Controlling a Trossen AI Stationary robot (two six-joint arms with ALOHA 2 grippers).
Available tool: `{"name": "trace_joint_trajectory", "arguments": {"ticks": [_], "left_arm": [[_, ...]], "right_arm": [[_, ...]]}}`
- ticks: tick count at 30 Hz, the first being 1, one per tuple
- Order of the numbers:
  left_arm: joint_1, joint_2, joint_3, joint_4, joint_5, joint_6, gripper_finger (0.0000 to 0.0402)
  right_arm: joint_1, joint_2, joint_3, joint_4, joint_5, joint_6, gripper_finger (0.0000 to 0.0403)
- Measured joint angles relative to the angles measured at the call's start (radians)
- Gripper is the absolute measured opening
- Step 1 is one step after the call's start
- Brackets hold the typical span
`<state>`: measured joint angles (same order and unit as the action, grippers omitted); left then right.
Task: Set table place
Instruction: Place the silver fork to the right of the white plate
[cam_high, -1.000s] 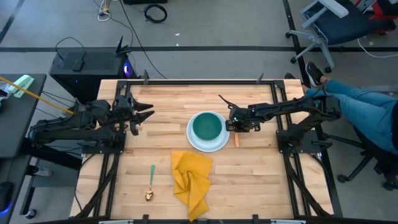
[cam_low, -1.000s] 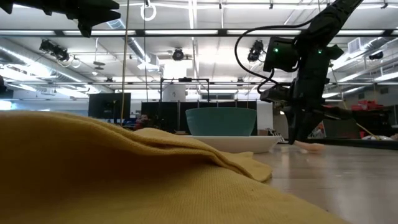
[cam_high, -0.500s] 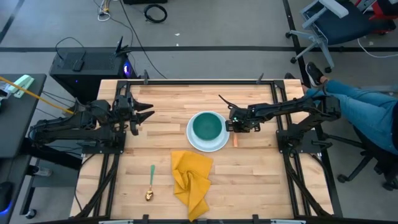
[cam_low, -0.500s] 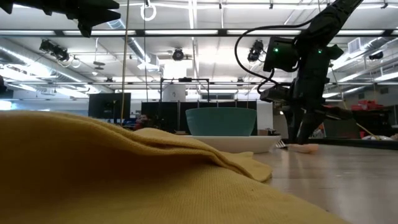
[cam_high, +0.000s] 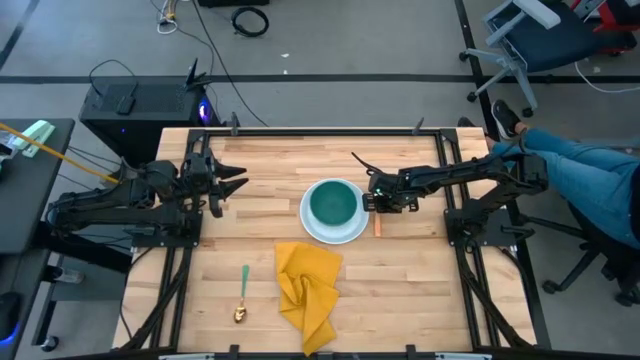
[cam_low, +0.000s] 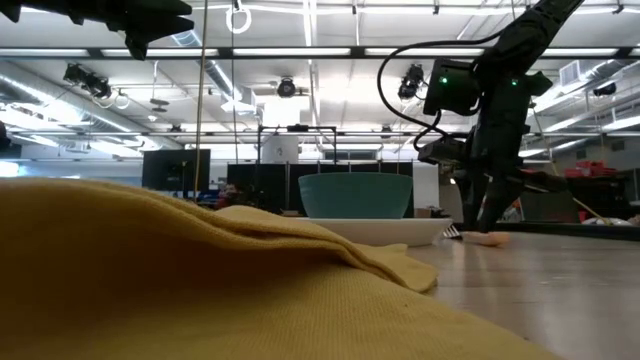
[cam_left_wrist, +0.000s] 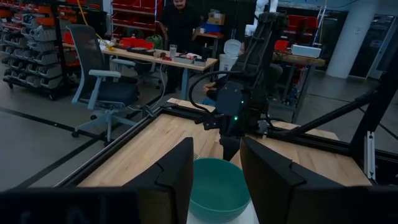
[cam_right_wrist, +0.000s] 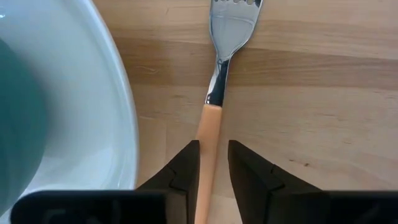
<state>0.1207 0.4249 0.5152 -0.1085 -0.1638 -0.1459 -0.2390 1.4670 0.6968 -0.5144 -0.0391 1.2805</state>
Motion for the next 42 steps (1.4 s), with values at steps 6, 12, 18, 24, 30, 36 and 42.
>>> {"name": "trace_joint_trajectory", "arguments": {"ticks": [6,12,18,24,30,36,42], "left_arm": [[0.0,0.0,0.0,0.0,0.0,0.0,0.0149],[0.0,0.0,0.0,0.0,0.0,0.0,0.0152],[0.0,0.0,0.0,0.0,0.0,0.0,0.0144],[0.0,0.0,0.0,0.0,0.0,0.0,0.014],[0.0,0.0,0.0,0.0,0.0,0.0,0.0147],[0.0,0.0,0.0,0.0,0.0,0.0,0.0153],[0.0,0.0,0.0,0.0,0.0,0.0,0.0146]], "right_arm": [[0.008,0.0,0.0,0.0,-0.02,0.0,0.0089],[0.064,0.0,0.0,0.001,-0.025,0.004,0.0091],[0.108,0.0,0.021,0.019,-0.023,0.011,0.0089],[0.155,0.0,0.076,0.02,-0.004,0.005,0.009],[0.18,0.0,0.078,0.015,0.009,0.007,0.0086],[0.183,0.0,0.066,0.011,0.022,0.007,0.0079],[0.19,0.0,0.066,-0.005,0.023,0.002,0.0078]]}}
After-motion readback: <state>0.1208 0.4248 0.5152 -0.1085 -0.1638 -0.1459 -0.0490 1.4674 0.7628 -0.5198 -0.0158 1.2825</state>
